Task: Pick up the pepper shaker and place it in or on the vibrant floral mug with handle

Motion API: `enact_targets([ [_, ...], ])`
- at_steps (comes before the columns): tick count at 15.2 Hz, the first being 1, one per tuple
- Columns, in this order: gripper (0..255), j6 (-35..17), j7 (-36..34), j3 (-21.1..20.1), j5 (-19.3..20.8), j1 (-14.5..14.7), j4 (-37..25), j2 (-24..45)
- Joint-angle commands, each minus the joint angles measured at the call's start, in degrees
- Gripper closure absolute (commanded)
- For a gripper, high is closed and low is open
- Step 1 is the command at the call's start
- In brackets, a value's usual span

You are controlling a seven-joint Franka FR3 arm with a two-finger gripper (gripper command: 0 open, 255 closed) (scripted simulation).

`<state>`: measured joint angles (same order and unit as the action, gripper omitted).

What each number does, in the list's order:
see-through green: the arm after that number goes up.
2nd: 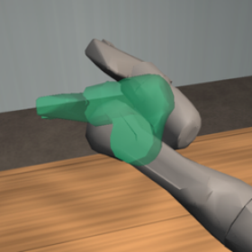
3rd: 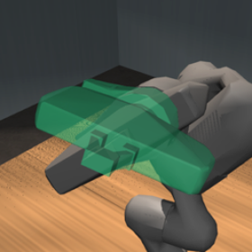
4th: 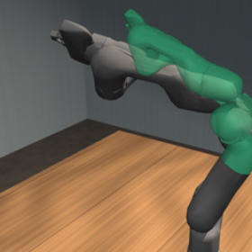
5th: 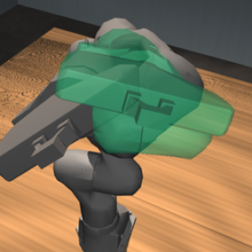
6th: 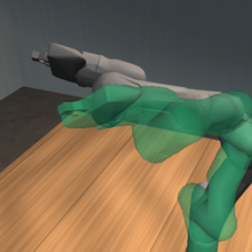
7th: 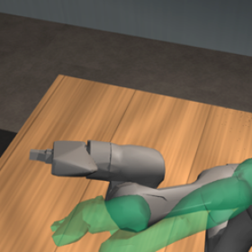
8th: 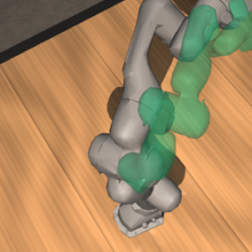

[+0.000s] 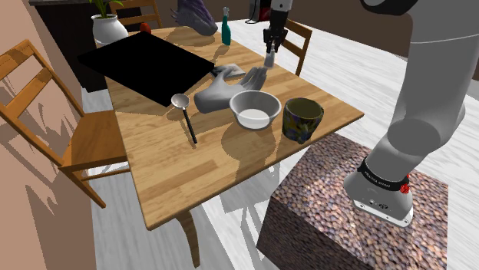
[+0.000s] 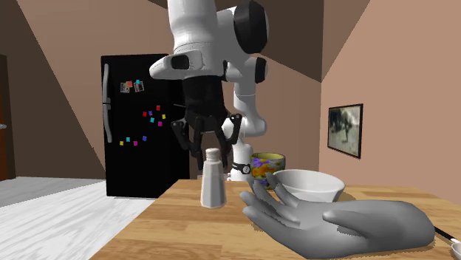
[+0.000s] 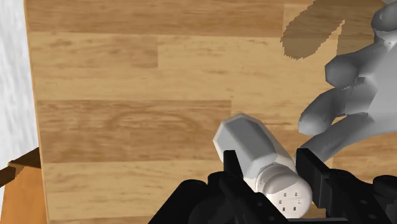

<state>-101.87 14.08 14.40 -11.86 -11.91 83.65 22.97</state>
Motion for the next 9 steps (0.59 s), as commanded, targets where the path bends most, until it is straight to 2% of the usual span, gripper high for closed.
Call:
enact_targets([
  [1, 255, 1.7, -0.3, 0.0, 0.1, -0.1, -1.8, 0.1],
  [9, 255, 7.8, -1.0, 0.1, 0.2, -0.5, -8.1, 0.2],
])
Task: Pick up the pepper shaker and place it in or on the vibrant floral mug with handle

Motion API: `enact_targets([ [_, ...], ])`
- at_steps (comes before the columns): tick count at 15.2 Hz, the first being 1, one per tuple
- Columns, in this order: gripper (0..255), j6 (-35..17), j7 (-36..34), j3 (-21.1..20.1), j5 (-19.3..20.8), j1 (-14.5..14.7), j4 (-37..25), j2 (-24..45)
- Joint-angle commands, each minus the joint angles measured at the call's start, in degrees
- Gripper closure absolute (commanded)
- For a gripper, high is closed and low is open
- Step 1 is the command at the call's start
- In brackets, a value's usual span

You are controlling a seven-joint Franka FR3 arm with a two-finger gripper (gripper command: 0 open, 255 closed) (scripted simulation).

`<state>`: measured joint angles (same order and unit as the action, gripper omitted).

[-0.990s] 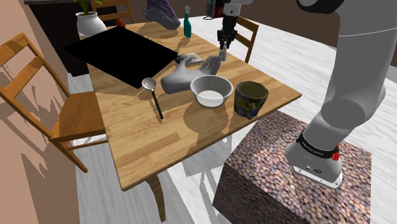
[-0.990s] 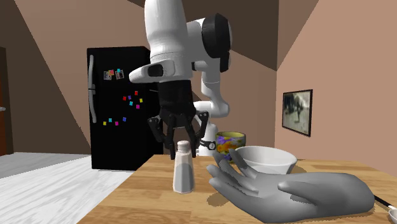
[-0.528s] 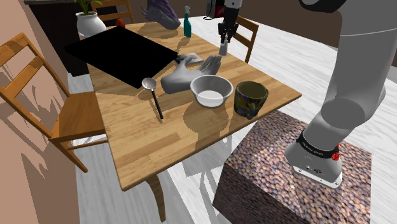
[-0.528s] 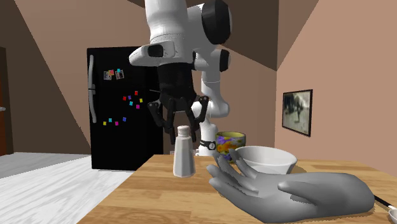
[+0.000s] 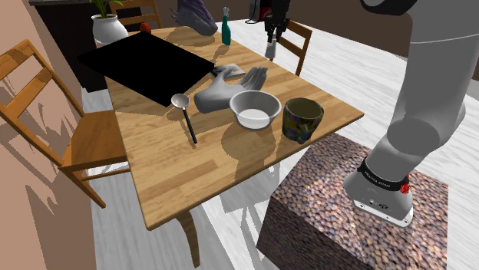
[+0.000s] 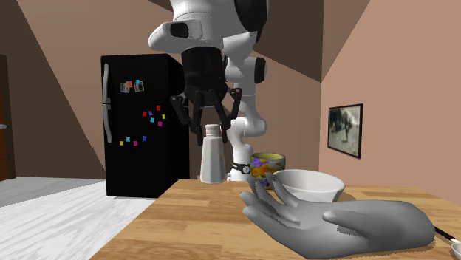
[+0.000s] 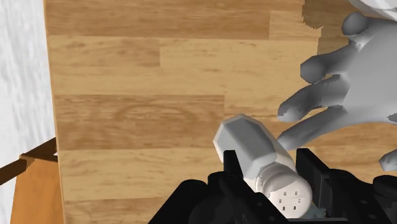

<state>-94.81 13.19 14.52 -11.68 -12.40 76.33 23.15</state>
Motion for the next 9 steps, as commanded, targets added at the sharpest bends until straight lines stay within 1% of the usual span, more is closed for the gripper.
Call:
enact_targets([
  [1, 255, 1.6, -0.2, 0.0, 0.0, -0.1, -1.7, 0.1],
  [8, 255, 7.1, -0.8, 0.0, -0.2, -0.8, -8.3, 1.2],
  [9, 255, 5.5, -1.1, 0.1, 0.5, 0.2, -3.7, -2.0],
])
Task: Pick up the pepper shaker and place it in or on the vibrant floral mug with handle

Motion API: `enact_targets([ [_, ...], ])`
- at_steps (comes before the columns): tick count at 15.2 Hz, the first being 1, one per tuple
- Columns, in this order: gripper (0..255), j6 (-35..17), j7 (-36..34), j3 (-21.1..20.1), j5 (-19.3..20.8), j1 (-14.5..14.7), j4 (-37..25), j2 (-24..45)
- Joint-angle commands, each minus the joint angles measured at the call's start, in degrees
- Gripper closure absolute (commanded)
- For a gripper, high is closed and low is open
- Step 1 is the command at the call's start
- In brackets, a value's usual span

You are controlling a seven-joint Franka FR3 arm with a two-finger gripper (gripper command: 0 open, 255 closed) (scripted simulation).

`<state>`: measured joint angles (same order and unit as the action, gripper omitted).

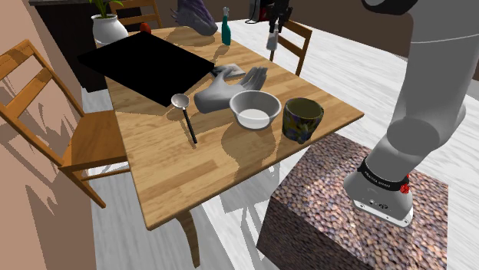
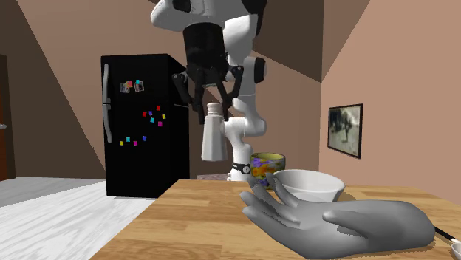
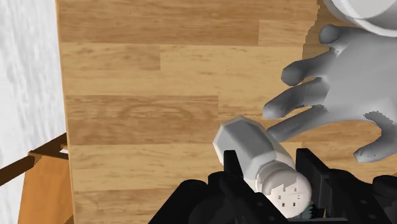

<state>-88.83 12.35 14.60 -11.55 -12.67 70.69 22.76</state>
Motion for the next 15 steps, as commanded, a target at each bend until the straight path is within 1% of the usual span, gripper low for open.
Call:
enact_targets([
  [1, 255, -1.8, -0.7, 0.0, 1.0, 1.4, 6.1, -4.6],
  [4, 255, -4.9, -2.4, -0.3, 2.9, 3.6, 16.9, -12.7],
  [7, 255, -6.9, -4.6, -1.0, 4.6, 5.2, 25.9, -20.2],
  [11, 255, -8.4, -7.8, -2.5, 6.4, 6.7, 36.1, -29.4],
  [15, 255, -8.8, -11.1, -4.5, 7.6, 7.5, 44.7, -38.2],
])
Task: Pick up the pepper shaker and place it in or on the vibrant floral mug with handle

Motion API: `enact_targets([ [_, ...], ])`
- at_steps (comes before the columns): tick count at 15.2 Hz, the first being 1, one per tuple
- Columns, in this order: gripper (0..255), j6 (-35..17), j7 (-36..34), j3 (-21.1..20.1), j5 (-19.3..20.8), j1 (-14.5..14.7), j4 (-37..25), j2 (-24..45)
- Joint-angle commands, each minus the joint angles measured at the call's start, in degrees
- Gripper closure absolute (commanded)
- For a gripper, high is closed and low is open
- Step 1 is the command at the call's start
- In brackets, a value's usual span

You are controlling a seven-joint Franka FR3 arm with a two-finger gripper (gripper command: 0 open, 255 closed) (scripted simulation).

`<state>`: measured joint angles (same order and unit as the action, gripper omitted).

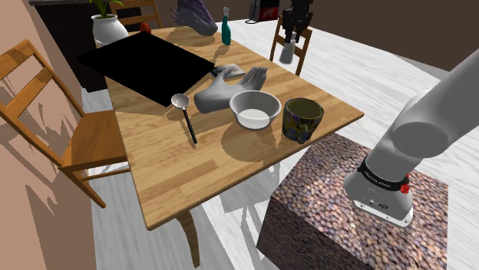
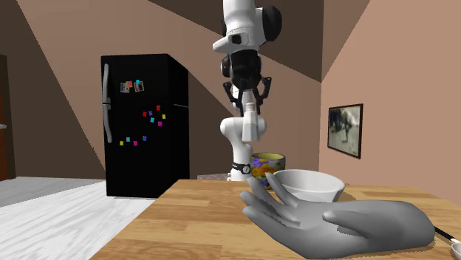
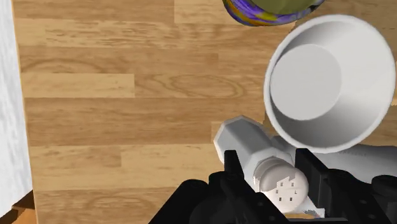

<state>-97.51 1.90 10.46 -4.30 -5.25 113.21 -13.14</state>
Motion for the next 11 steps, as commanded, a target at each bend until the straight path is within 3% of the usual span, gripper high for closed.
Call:
enact_targets([
  [1, 255, 0.0, -1.5, -0.9, 0.5, 0.3, 4.2, -4.4],
  [11, 255, 4.1, -10.0, -7.4, -0.8, 1.9, 19.9, -25.0],
])
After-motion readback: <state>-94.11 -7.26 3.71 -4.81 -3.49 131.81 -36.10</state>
